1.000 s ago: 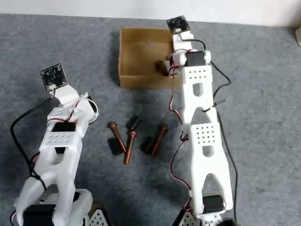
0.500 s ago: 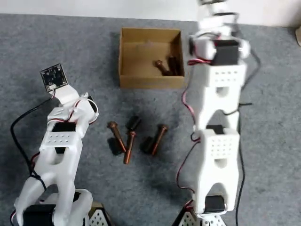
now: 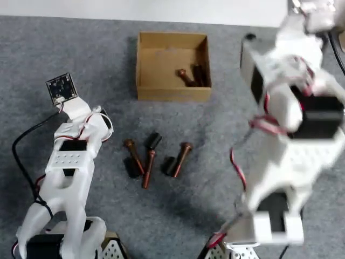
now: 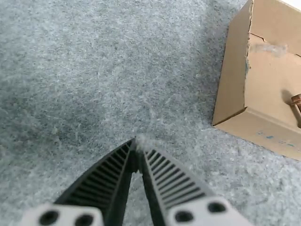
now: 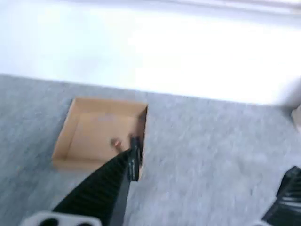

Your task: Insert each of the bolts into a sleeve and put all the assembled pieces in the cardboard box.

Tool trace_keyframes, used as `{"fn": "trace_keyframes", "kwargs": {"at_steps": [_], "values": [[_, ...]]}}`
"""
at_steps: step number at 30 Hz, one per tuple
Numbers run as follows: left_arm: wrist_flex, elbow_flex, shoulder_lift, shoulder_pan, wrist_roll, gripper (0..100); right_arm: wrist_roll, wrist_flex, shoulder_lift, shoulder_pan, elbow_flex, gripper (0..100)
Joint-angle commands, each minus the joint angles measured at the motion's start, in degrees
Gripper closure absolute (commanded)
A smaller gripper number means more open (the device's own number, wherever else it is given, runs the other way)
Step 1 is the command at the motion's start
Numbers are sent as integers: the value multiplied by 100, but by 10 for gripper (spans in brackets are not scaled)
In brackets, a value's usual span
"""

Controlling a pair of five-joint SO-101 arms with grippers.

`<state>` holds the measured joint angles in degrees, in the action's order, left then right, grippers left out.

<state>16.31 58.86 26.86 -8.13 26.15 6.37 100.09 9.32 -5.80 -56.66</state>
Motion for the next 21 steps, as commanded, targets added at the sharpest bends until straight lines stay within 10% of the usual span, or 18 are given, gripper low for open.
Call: {"fn": "trace_keyframes", "kwargs": {"at_steps": [1,12,21], "values": [[18,-268,31,259,-18,993,-70,75,1692,-418,2721,585],[18,-268,40,259,-18,993,-79,-2976,4295,-813,10158,585],[9,-268,31,277,-18,993,-642,-3934,3846,-1534,11099,585]]}}
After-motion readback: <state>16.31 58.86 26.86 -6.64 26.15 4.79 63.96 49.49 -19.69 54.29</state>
